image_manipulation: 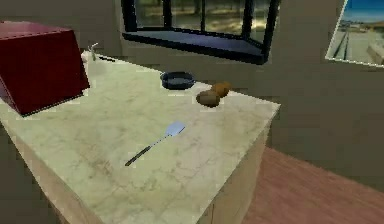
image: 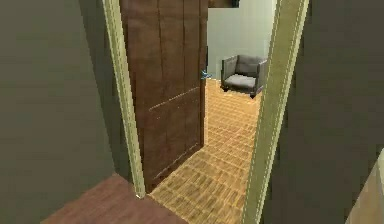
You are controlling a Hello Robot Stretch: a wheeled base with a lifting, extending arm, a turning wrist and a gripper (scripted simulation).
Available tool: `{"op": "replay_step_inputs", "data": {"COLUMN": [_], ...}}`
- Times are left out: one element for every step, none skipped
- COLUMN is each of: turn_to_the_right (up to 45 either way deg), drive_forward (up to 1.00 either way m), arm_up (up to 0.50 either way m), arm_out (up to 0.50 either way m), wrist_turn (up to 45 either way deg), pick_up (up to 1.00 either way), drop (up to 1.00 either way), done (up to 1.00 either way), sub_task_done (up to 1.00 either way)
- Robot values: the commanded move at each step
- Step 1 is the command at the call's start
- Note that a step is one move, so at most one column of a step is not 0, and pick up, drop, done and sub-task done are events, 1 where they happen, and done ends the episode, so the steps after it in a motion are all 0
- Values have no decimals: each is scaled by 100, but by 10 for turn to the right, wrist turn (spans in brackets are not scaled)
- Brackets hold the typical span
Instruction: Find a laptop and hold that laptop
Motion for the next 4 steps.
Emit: {"op": "replay_step_inputs", "data": {"turn_to_the_right": [0, 360, 0, 90], "drive_forward": [85, 0, 25, 0], "arm_up": [0, 0, 0, 0], "arm_out": [0, 0, 0, 0], "wrist_turn": [0, 0, 0, 0], "pick_up": [0, 0, 0, 0], "drop": [0, 0, 0, 0], "done": [0, 0, 0, 0], "sub_task_done": [0, 0, 0, 0]}}
